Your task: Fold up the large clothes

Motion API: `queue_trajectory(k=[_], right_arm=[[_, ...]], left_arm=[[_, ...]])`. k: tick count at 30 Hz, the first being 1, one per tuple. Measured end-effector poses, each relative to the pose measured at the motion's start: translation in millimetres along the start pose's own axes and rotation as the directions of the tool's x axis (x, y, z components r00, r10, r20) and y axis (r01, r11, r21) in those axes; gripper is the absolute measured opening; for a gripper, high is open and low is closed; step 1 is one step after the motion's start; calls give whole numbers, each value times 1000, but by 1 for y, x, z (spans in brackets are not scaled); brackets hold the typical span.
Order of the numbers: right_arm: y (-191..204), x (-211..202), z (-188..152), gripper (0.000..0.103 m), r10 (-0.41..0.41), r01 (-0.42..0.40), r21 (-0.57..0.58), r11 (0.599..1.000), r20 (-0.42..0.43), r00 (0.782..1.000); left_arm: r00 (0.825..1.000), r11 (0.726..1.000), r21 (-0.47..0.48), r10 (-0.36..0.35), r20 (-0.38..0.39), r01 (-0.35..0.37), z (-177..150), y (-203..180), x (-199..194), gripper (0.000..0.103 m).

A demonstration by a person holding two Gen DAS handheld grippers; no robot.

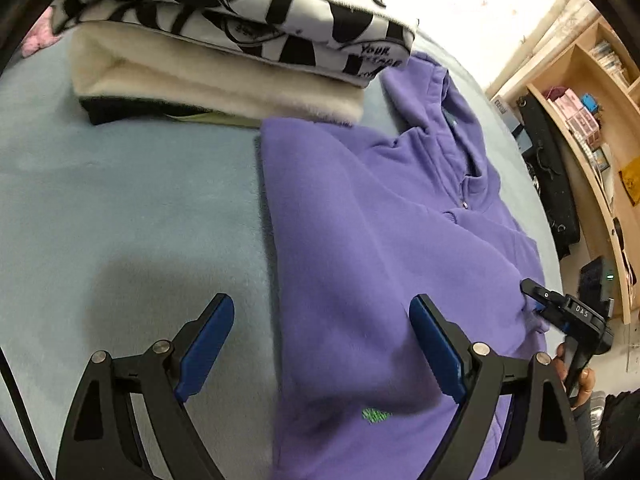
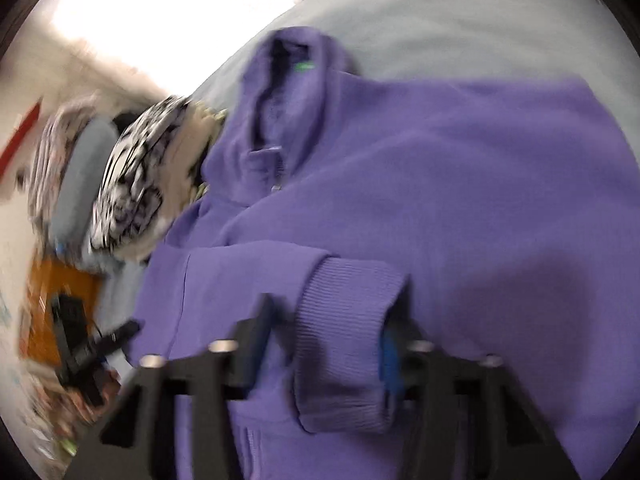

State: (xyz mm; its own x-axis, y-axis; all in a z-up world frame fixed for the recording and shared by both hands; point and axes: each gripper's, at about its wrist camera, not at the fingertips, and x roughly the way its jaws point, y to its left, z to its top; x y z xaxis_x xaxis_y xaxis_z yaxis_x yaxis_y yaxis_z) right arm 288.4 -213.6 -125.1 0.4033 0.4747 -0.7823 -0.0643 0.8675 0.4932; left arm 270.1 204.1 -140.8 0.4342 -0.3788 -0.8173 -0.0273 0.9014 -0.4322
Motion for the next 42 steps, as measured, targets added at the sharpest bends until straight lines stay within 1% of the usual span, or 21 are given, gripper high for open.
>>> queue_trajectory(k=[2,5,7,9,11,13,15,16,18,21,23,25,27,30,31,34,35,36,38,40,42], right_arm=[[22,-4,2,17,-52,56,-116,992,39,998],[46,-20,13,16,-61,91,-218,972,142,988],[52,-29,24,16,-78,126,-233,964,207,975],[51,-30,36,16,-107,162,-219,962,241,964],[43,-25,45,16,-122,170,-195,966,236,964],[35,-18,48,16,-145,186,-180,966,219,965],[29,-13,47,16,-151,185,-164,969,202,968],[26,-11,46,16,-151,183,-153,971,199,968],[19,-11,42,16,-148,175,-131,976,195,970],[13,-10,38,16,-148,172,-110,979,199,969],[9,-4,37,16,-160,183,-106,977,191,968],[2,10,37,17,-183,199,-100,975,153,971],[-7,25,37,23,-201,210,-85,974,100,974],[-10,17,38,31,-187,189,-25,982,84,979],[-8,11,37,32,-197,200,-19,980,93,976],[11,-13,27,33,-265,277,-43,960,180,947],[16,-17,23,33,-271,285,-48,957,197,942],[25,-23,17,33,-263,281,-58,958,216,940],[45,-26,4,33,-211,237,-105,966,211,954],[66,-19,-9,33,-165,194,-170,966,174,971],[92,-2,-26,33,-121,145,-252,957,111,986]], left_arm=[[1000,1000,22,14,-9,-14,3,-3,9,88],[999,998,42,44,-27,-43,7,-9,24,88],[998,997,48,54,-31,-52,9,-13,30,88],[997,996,55,74,-30,-72,11,-18,38,88],[995,993,65,96,-24,-94,11,-21,41,88],[992,989,75,125,-7,-124,12,-25,44,84],[988,985,85,153,5,-153,14,-27,46,57],[989,986,77,149,5,-149,16,-26,45,52],[988,987,51,153,14,-153,19,-23,41,33],[987,988,26,154,49,-155,20,-18,32,24],[983,985,30,170,65,-172,19,-15,36,24],[982,982,39,180,58,-183,17,-12,43,24],[976,977,63,199,83,-205,15,-16,43,25],[967,966,115,217,130,-232,11,-26,32,25],[964,961,138,220,153,-241,9,-30,26,25],[957,955,154,227,182,-255,2,-39,3,25],[959,958,142,222,176,-248,1,-40,-2,25],[967,966,126,209,144,-227,-1,-42,-8,25],[977,975,110,179,114,-191,-7,-47,-13,25],[981,979,120,152,118,-166,-21,-59,-16,25],[984,975,156,142,110,-159,-34,-75,-8,25]])
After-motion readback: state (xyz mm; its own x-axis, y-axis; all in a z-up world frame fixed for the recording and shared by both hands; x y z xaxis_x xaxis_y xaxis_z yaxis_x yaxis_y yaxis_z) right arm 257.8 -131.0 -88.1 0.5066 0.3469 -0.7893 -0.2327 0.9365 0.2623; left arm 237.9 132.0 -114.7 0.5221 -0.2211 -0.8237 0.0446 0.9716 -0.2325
